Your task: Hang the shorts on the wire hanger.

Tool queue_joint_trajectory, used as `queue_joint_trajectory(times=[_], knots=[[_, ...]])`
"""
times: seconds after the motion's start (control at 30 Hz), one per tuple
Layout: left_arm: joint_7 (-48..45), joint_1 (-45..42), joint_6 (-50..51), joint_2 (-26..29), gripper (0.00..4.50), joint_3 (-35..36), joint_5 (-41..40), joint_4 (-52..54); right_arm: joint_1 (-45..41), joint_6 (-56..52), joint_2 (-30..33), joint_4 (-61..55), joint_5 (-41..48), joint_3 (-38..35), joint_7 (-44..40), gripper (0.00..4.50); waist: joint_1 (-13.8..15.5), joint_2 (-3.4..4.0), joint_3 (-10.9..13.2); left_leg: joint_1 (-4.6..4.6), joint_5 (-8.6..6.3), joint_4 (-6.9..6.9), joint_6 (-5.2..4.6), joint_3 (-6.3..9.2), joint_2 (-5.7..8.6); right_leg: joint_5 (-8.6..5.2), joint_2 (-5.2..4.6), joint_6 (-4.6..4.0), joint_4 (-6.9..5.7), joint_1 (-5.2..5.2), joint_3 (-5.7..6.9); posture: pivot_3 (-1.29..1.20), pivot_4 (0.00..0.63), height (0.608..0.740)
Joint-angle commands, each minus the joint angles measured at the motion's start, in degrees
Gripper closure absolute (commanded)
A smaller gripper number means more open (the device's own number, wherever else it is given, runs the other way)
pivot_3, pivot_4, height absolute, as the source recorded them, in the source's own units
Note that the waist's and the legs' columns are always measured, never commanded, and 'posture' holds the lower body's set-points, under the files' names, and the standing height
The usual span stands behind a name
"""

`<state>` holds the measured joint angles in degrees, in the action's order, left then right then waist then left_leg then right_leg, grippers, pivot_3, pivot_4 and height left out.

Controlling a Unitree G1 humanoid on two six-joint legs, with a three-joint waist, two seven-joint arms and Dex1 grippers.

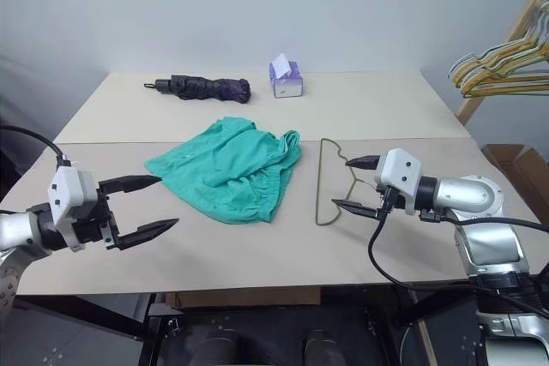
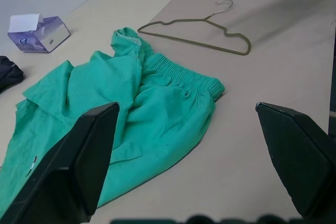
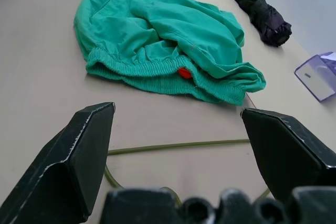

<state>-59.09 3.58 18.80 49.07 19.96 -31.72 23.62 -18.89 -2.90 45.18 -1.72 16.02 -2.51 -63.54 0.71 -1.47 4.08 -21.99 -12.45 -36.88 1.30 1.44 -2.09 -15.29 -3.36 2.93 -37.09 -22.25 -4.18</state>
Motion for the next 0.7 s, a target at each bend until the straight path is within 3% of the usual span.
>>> queue_joint_trajectory(times=[0.03, 0.5, 0.7], knots=[[-0.1, -0.5, -1.2, 0.0, 0.00, 1.5, -0.8, 1.0, -1.0, 1.6, 0.2, -0.9, 0.4, -0.7, -0.2, 0.03, 0.0, 0.00, 0.0, 0.00, 0.00, 0.00, 0.00, 0.00, 0.00, 0.00, 0.00, -0.01, 0.00, 0.00, 0.00, 0.12, 0.047, 0.740], [-0.2, 0.1, -0.2, 0.5, 0.00, 1.9, -1.1, 1.5, -0.5, 0.0, -0.8, -3.8, 0.3, 0.5, 0.5, 0.03, 0.0, 0.04, 0.2, 0.00, 0.00, 0.00, 0.00, 0.00, 0.00, -0.01, 0.00, 0.00, 0.00, 0.00, 0.00, 0.12, 0.061, 0.740], [-0.2, 0.3, -0.4, 0.4, 0.00, 2.0, -1.1, 1.6, -2.1, -4.0, -3.8, -7.0, -4.4, 7.4, 3.9, 0.03, 0.0, 0.04, 0.2, 0.00, 0.00, 0.00, 0.00, 0.00, -0.01, -0.01, 0.01, -0.01, 0.00, -0.01, 0.00, 0.11, 0.061, 0.740]])
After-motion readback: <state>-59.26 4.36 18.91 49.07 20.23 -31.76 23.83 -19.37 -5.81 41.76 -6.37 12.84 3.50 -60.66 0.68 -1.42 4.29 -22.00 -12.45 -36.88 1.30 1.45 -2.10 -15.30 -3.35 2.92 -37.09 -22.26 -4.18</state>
